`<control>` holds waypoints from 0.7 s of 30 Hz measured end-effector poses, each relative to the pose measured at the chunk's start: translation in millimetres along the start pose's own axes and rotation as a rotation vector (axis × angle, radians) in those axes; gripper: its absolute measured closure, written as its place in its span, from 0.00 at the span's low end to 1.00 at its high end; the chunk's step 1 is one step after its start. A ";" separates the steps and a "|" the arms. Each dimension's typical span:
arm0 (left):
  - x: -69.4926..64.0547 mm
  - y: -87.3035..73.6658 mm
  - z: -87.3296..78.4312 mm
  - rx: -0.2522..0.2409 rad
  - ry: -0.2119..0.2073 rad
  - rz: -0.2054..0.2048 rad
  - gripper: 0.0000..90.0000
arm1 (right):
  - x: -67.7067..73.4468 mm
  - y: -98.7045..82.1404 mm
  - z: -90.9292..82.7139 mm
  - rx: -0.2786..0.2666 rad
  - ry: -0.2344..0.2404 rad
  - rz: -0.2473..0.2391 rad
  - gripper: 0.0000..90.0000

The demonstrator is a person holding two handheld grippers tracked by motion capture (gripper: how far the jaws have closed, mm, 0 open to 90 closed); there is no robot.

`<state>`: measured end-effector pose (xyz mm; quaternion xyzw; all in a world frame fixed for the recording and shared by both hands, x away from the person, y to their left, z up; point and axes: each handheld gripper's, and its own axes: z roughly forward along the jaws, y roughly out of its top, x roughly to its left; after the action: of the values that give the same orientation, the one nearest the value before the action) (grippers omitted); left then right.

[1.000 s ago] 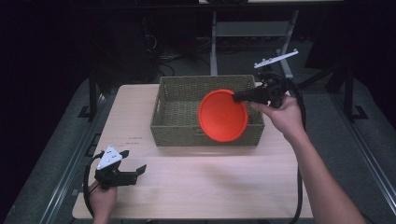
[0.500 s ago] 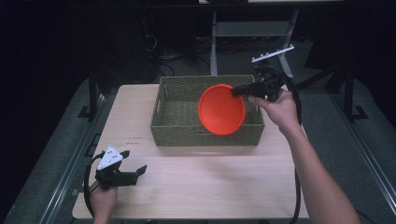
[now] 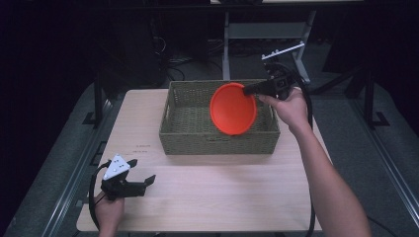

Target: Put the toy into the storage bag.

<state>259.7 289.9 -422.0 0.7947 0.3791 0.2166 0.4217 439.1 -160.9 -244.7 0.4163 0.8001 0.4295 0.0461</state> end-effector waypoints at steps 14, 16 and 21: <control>-0.4 0.4 0.0 -0.001 0.000 -0.001 0.14 | -18.3 4.2 22.6 0.014 -0.017 0.068 0.90; -0.7 0.6 0.5 0.001 0.000 0.001 0.14 | -20.4 3.1 25.9 0.010 -0.013 0.078 0.90; -1.7 1.1 1.6 0.004 -0.003 0.009 0.14 | -25.6 0.4 35.9 0.007 -0.019 0.099 0.90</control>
<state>260.1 287.4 -422.0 0.7977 0.3752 0.2165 0.4195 471.4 -155.6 -274.2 0.4597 0.7794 0.4247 0.0309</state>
